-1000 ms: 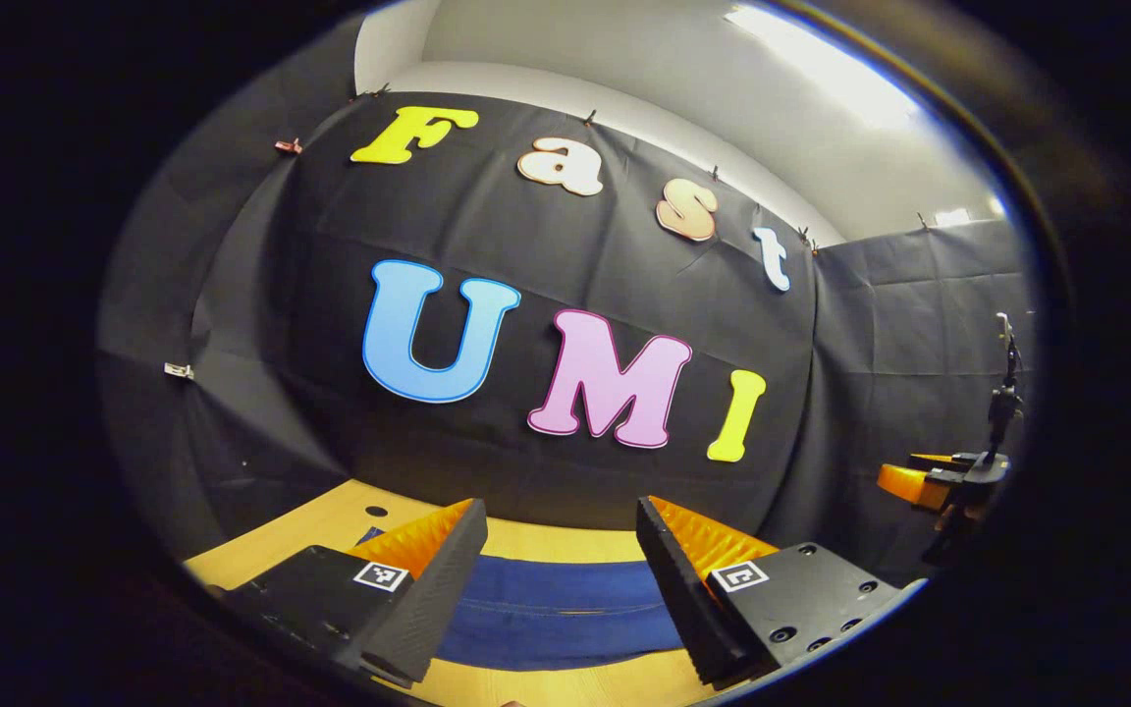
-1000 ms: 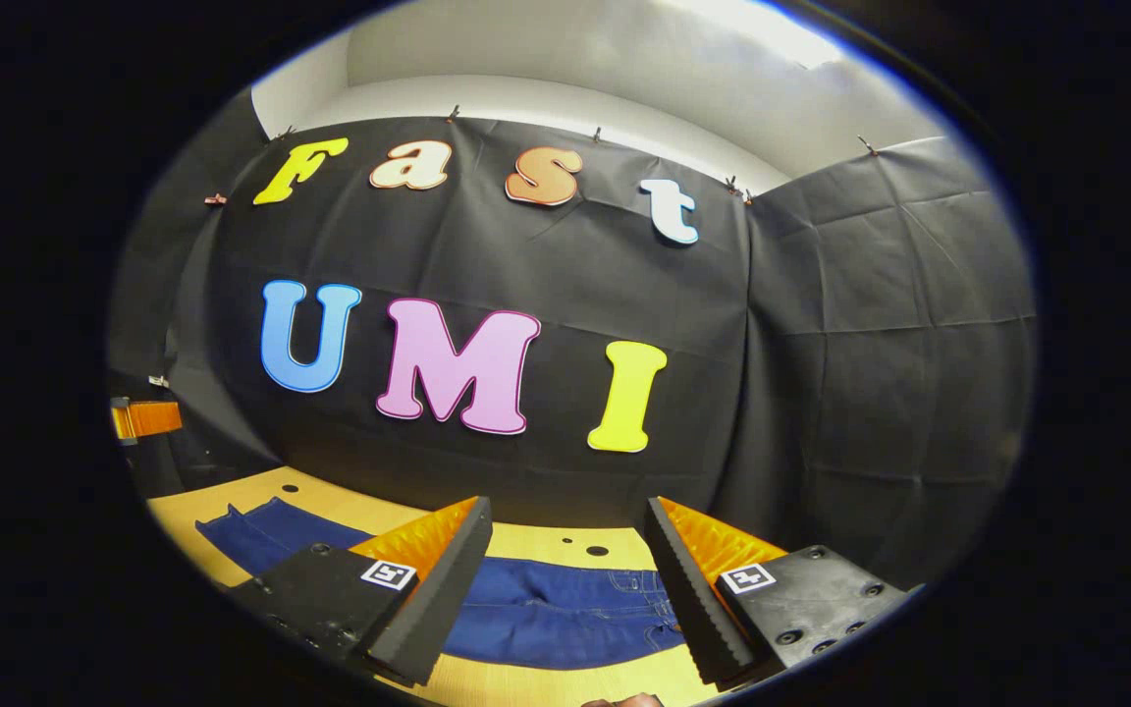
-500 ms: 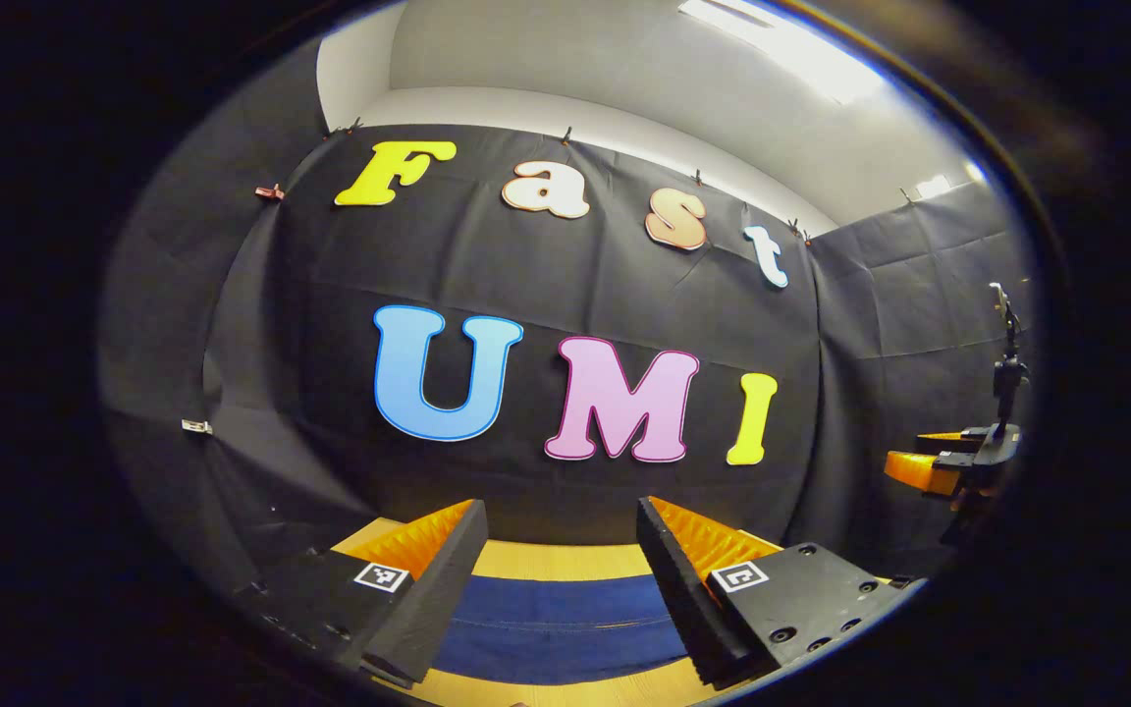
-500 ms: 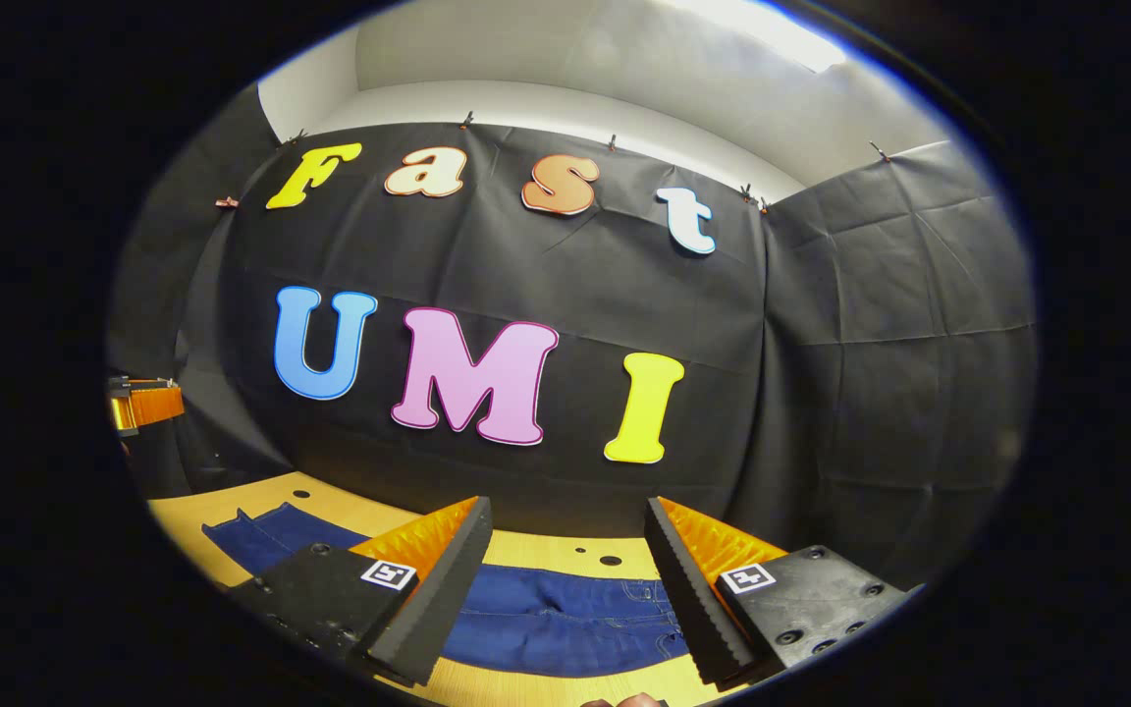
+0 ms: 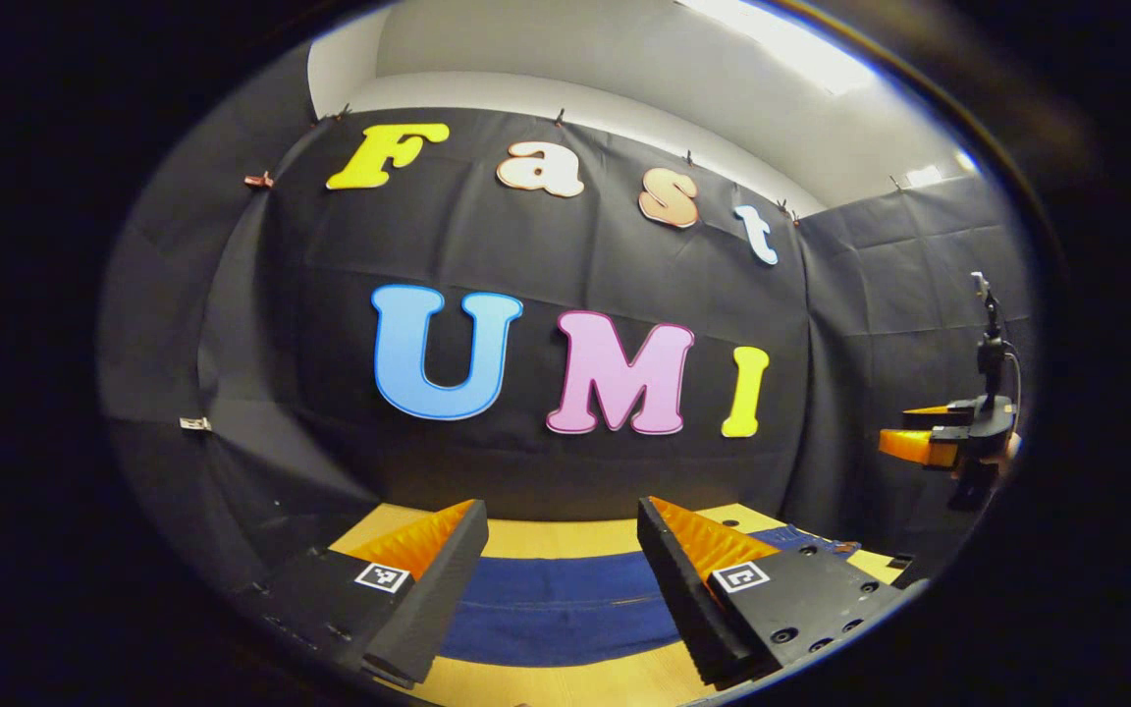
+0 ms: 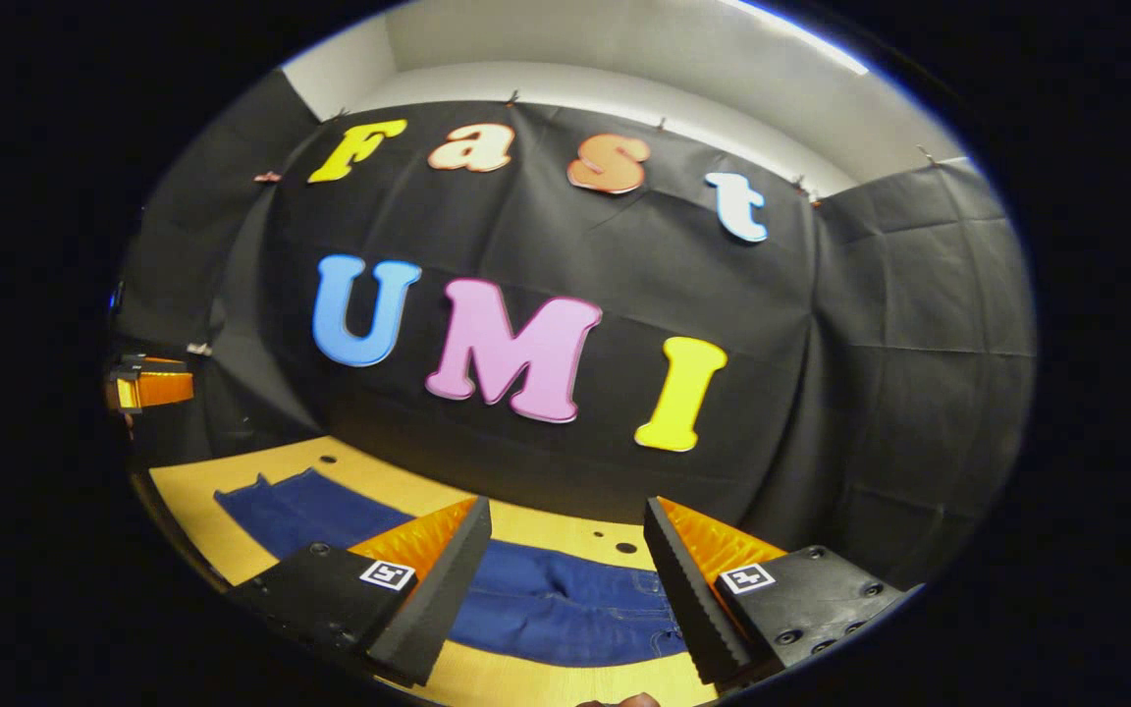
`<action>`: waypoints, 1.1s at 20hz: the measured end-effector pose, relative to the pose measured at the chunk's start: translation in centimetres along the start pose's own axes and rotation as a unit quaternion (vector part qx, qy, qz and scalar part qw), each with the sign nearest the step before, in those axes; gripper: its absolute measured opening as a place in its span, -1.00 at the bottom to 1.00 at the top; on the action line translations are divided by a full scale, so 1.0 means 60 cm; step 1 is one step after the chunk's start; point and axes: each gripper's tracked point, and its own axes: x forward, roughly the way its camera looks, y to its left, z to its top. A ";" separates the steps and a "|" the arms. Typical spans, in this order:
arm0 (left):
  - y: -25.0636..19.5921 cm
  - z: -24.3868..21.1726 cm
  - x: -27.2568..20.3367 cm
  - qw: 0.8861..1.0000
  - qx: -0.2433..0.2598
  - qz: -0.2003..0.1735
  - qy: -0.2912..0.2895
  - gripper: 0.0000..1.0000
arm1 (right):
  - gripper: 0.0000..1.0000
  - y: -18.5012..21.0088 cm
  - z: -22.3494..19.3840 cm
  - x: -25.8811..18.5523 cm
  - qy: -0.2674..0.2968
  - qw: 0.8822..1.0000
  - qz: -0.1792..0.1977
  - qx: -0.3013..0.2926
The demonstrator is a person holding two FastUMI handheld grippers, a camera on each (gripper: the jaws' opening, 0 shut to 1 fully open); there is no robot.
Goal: Grasp the waist and the cuffs of the jeans and fold them to make the two legs overlap; first hold the waist and fold one-third of the jeans toward the cuffs, then hold the cuffs and fold the remaining one-third in the same direction to finish folding.
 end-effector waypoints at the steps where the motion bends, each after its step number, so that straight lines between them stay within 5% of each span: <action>1: 0.015 -0.022 -0.001 1.000 0.001 -0.008 0.021 0.92 | 0.90 0.010 -0.005 0.001 0.009 1.000 0.026 0.002; 6: 0.068 -0.074 0.009 0.994 0.067 -0.046 0.077 0.93 | 0.92 0.017 -0.121 0.016 0.104 0.988 0.112 -0.037; 13: 0.126 -0.210 0.044 0.955 0.204 -0.133 0.171 0.95 | 0.94 -0.070 -0.374 0.027 0.303 0.925 0.188 -0.132; 19: 0.201 -0.339 0.102 0.888 0.311 -0.165 0.295 0.95 | 0.94 -0.114 -0.546 0.057 0.416 0.823 0.284 -0.263; 22: 0.199 -0.394 0.121 0.842 0.339 -0.240 0.343 0.96 | 0.94 -0.135 -0.617 0.082 0.465 0.776 0.318 -0.283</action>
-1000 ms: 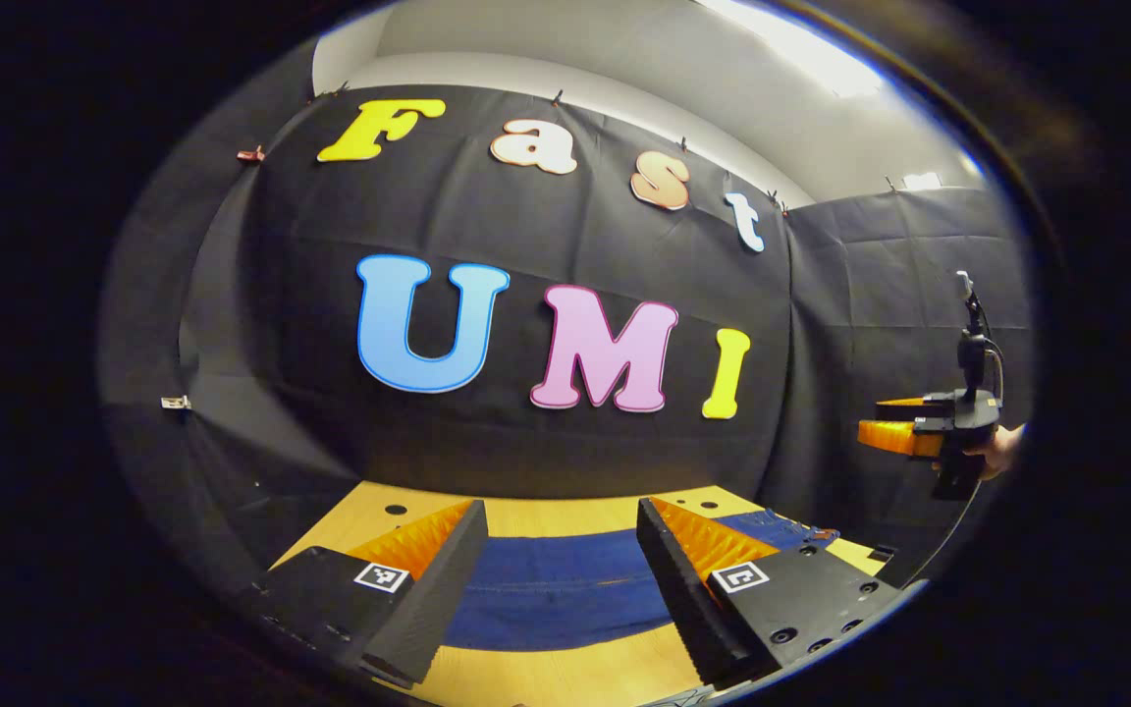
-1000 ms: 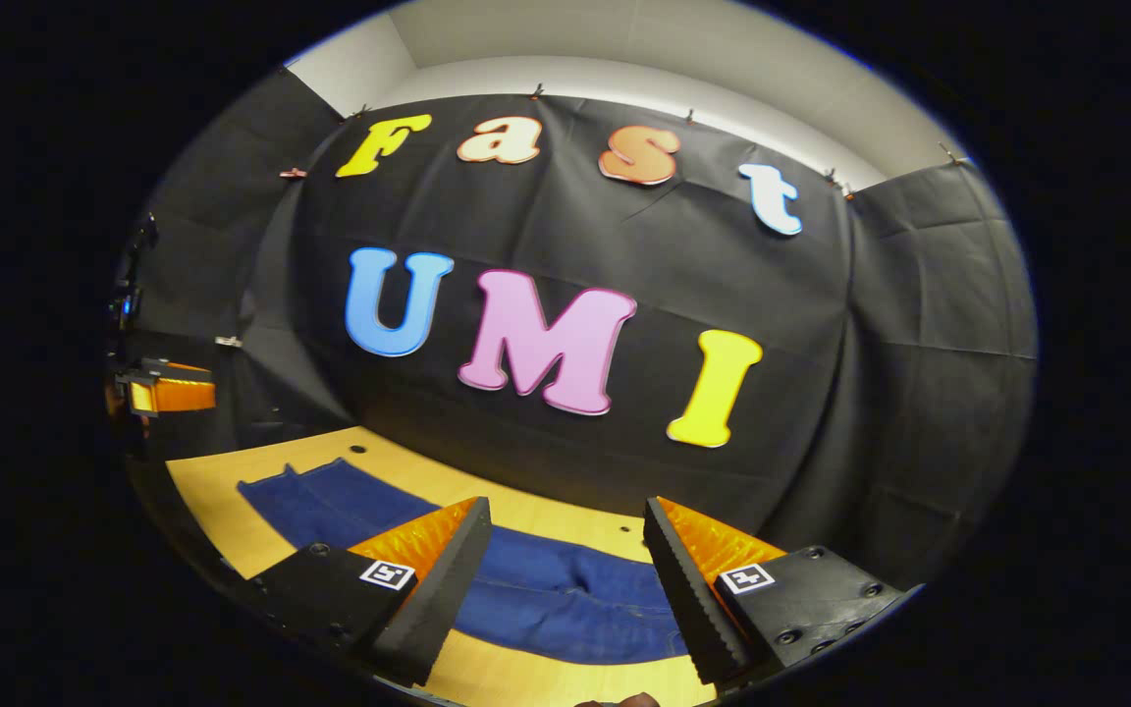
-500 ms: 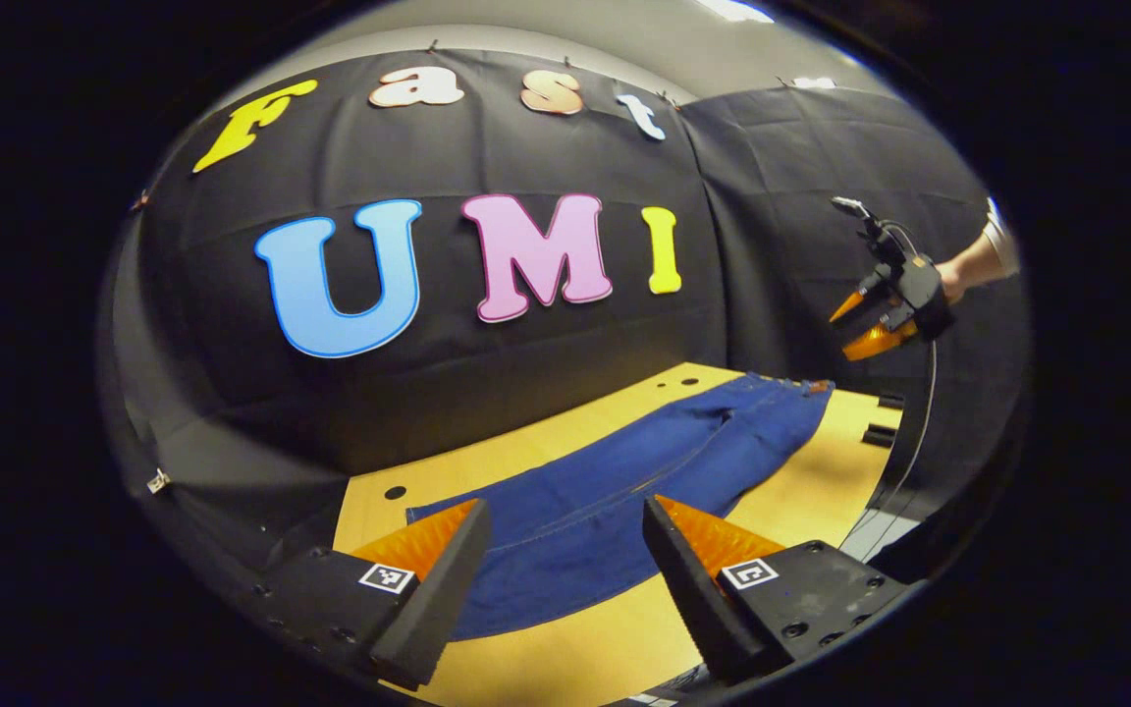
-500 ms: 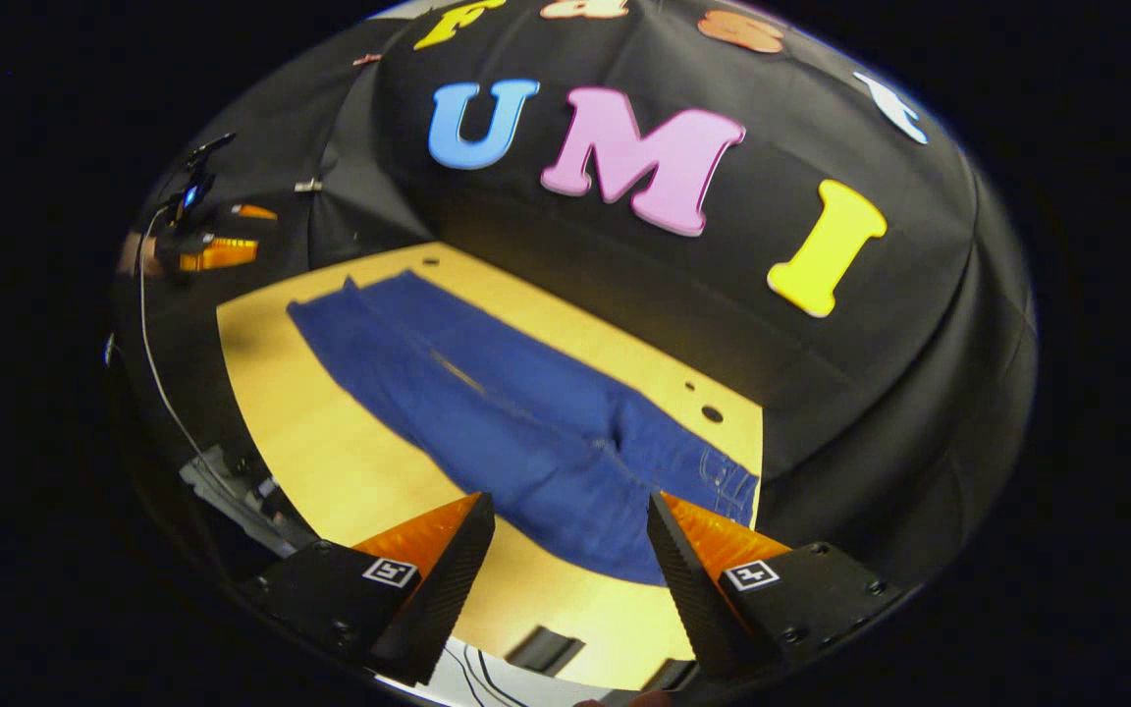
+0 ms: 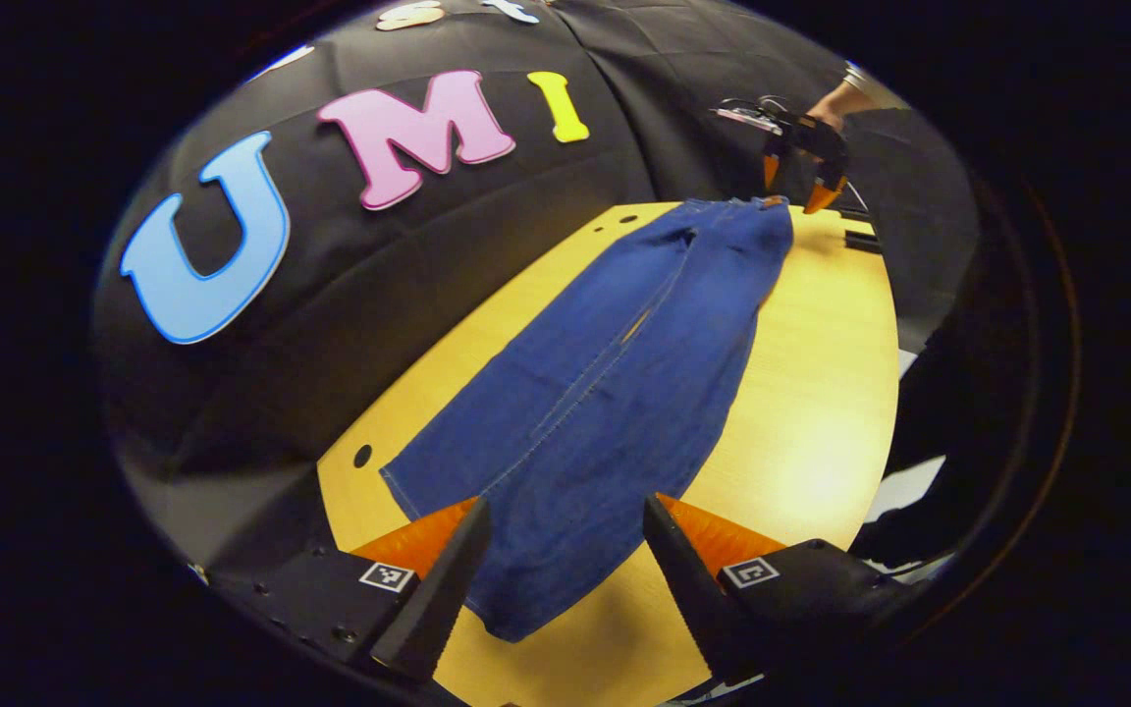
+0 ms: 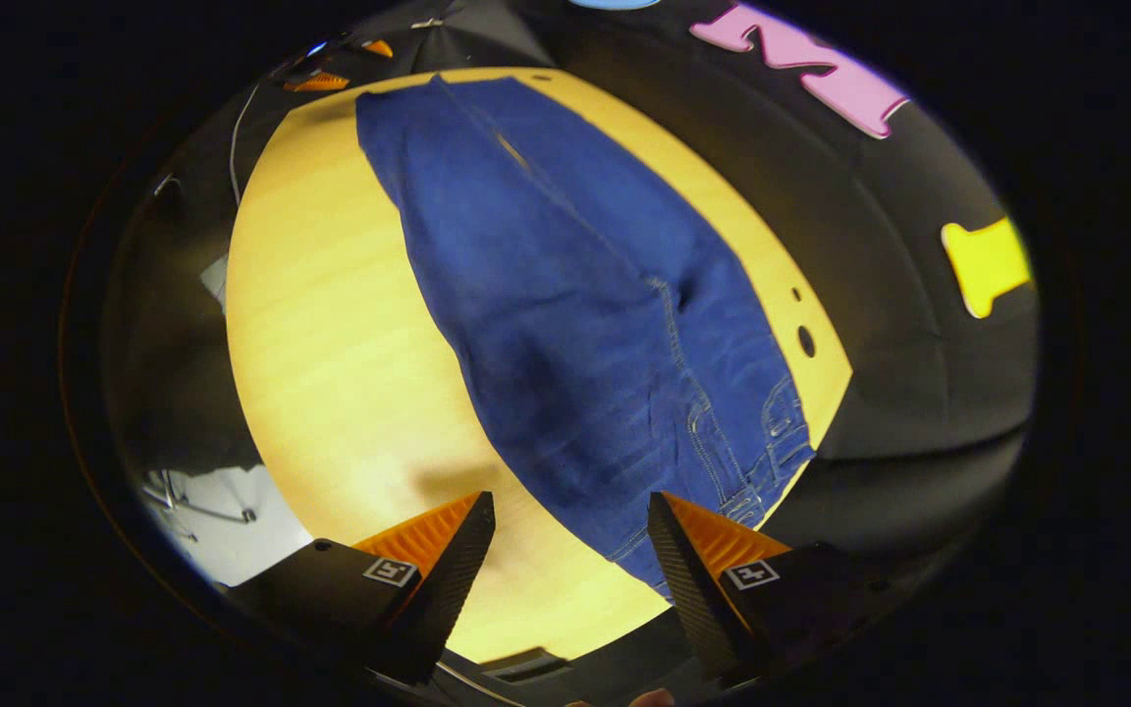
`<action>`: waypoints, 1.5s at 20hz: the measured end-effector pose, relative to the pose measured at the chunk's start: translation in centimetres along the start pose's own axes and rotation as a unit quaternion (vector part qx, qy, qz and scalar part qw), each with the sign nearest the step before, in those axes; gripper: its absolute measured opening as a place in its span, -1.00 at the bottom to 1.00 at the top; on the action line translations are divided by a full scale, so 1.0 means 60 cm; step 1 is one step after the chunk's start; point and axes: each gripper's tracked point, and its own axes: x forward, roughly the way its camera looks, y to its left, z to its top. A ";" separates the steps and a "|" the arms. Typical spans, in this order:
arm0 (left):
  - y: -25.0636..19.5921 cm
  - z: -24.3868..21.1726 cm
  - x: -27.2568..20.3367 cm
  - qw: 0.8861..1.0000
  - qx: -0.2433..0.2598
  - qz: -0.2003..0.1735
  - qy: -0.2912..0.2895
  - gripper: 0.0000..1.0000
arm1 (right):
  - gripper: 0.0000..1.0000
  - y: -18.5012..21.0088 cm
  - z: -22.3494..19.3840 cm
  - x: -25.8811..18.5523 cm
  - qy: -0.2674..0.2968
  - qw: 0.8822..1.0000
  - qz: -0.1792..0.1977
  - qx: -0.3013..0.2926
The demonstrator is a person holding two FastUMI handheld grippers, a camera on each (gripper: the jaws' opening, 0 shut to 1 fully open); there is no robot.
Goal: Grasp the waist and the cuffs of the jeans and fold them to make the two legs overlap; first hold the waist and fold one-third of the jeans toward the cuffs, then hold the cuffs and fold the remaining one-third in the same direction to finish folding.
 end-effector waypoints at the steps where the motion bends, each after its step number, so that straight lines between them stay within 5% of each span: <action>1: -0.003 -0.016 0.016 0.999 0.018 -0.028 0.015 0.96 | 0.94 0.000 -0.006 0.014 0.013 1.000 0.016 0.003; 10: -0.020 -0.137 0.110 0.972 0.043 -0.174 0.149 0.96 | 0.94 -0.016 -0.041 0.088 0.100 0.990 0.091 0.039; 16: -0.020 -0.135 0.114 0.970 -0.032 -0.183 0.158 0.89 | 0.79 0.009 -0.055 0.084 0.168 0.971 0.129 0.113; 18: -0.026 -0.127 0.119 0.970 -0.028 -0.177 0.163 0.65 | 0.43 0.002 -0.049 0.086 0.194 0.958 0.131 0.168; 19: -0.022 -0.130 0.126 0.972 -0.021 -0.166 0.166 0.02 | 0.22 -0.008 -0.040 0.088 0.198 0.952 0.131 0.193; 21: -0.017 -0.133 0.135 0.974 -0.001 -0.152 0.166 -0.76 | -0.50 -0.033 -0.016 0.111 0.165 0.951 0.116 0.234; 22: -0.016 -0.134 0.134 0.973 0.006 -0.150 0.173 -0.81 | -0.86 -0.042 -0.018 0.098 0.166 0.949 0.113 0.242; 23: -0.015 -0.131 0.132 0.973 0.001 -0.146 0.179 -0.87 | -0.72 -0.045 -0.011 0.096 0.151 0.949 0.104 0.256; 24: -0.016 -0.132 0.134 0.971 -0.008 -0.145 0.188 -0.87 | -0.85 -0.037 -0.021 0.093 0.146 0.946 0.097 0.274; 30: 0.020 -0.109 0.116 0.970 -0.047 -0.136 0.196 -0.88 | -0.85 -0.079 0.004 0.054 0.045 0.928 0.072 0.363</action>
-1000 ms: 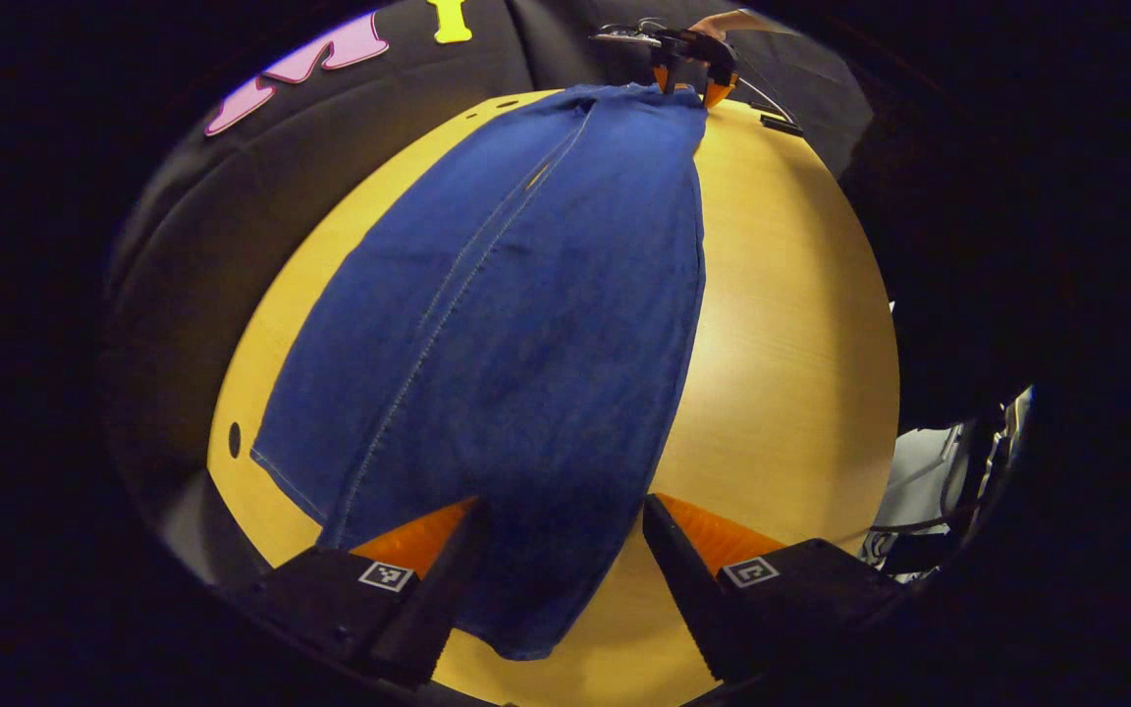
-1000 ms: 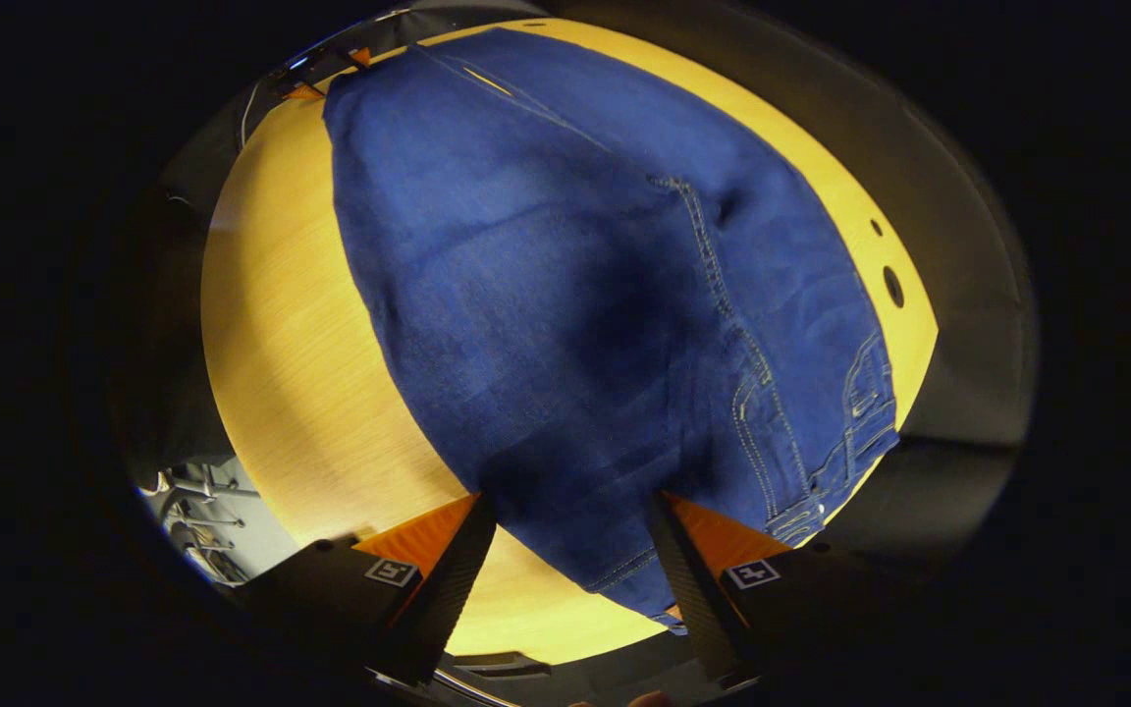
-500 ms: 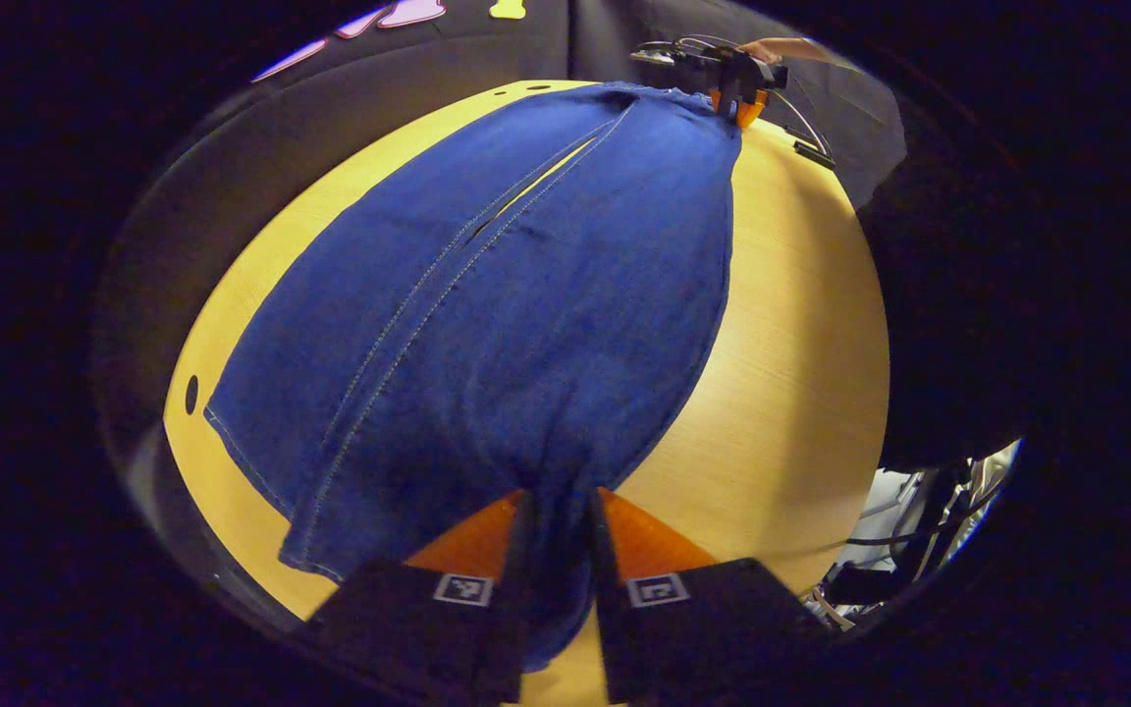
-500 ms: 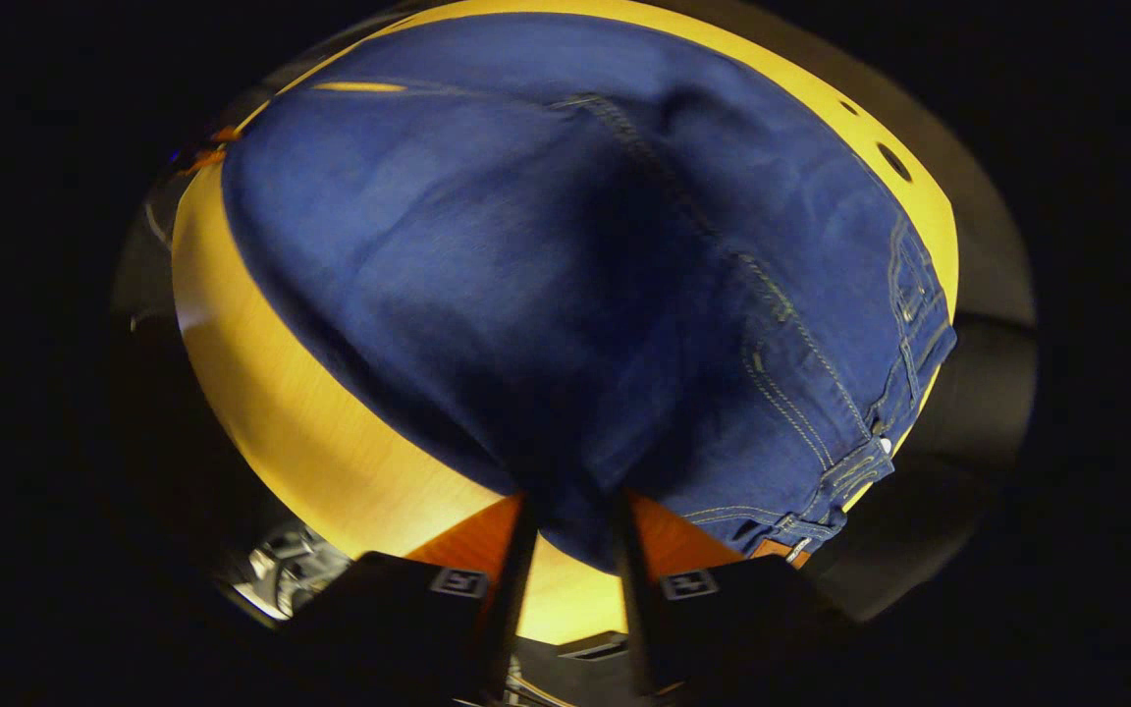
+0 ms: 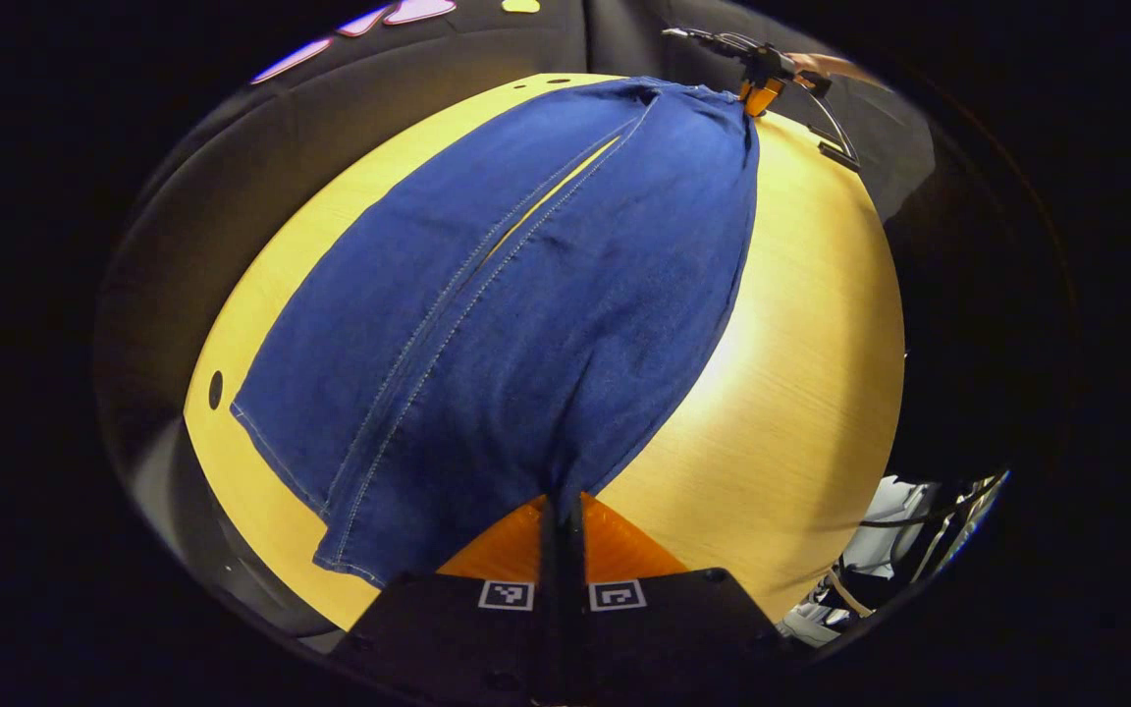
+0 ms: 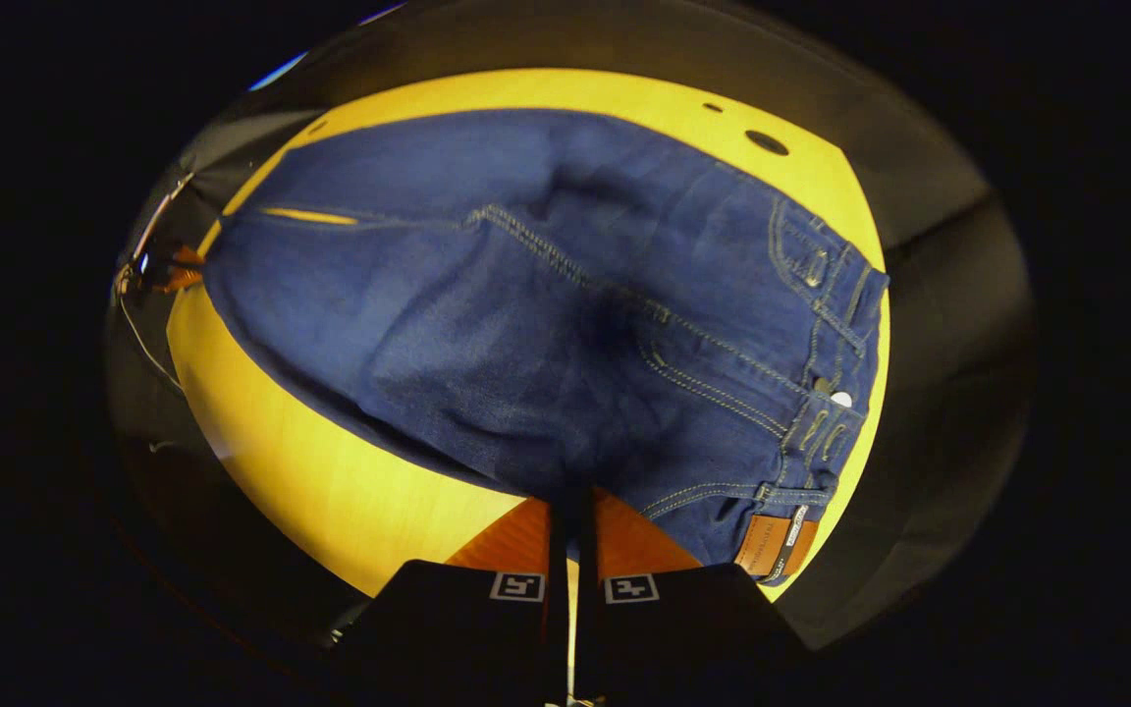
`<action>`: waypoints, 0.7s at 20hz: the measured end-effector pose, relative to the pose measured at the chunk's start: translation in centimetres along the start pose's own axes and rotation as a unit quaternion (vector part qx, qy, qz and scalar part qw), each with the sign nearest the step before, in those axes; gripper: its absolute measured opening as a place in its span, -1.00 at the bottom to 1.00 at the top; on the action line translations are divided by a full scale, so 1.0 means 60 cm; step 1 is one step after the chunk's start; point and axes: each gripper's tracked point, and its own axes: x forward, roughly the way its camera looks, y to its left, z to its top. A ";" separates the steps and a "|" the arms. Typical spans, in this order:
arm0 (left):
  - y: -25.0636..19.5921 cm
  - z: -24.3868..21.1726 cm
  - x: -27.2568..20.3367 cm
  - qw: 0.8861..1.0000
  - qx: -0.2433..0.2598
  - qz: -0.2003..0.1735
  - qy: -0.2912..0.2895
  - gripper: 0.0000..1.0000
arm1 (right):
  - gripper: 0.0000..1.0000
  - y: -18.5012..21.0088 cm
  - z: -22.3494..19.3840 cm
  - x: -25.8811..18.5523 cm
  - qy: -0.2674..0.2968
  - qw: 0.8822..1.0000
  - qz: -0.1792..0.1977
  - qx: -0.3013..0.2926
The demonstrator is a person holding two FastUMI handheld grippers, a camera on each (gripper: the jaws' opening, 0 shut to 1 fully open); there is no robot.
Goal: Grasp the waist and the cuffs of the jeans and fold them to make the two legs overlap; first hold the waist and fold one-third of the jeans toward the cuffs, then hold the cuffs and fold the remaining one-third in the same direction to finish folding.
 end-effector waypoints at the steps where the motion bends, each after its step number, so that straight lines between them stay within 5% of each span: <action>1: 0.011 0.007 -0.008 1.000 -0.015 0.007 0.001 -0.87 | -0.86 0.000 0.017 -0.013 -0.022 1.000 0.003 0.012; 8: 0.113 0.090 -0.086 0.993 -0.095 0.048 -0.047 -0.87 | -0.86 -0.028 0.172 -0.128 -0.168 0.983 -0.005 0.077; 12: 0.202 0.130 -0.106 0.988 -0.107 0.088 -0.068 -0.87 | -0.87 -0.083 0.306 -0.169 -0.257 0.954 -0.006 0.154; 14: 0.267 0.156 -0.081 0.980 -0.139 0.127 -0.062 -0.88 | -0.87 -0.140 0.377 -0.164 -0.285 0.941 -0.051 0.177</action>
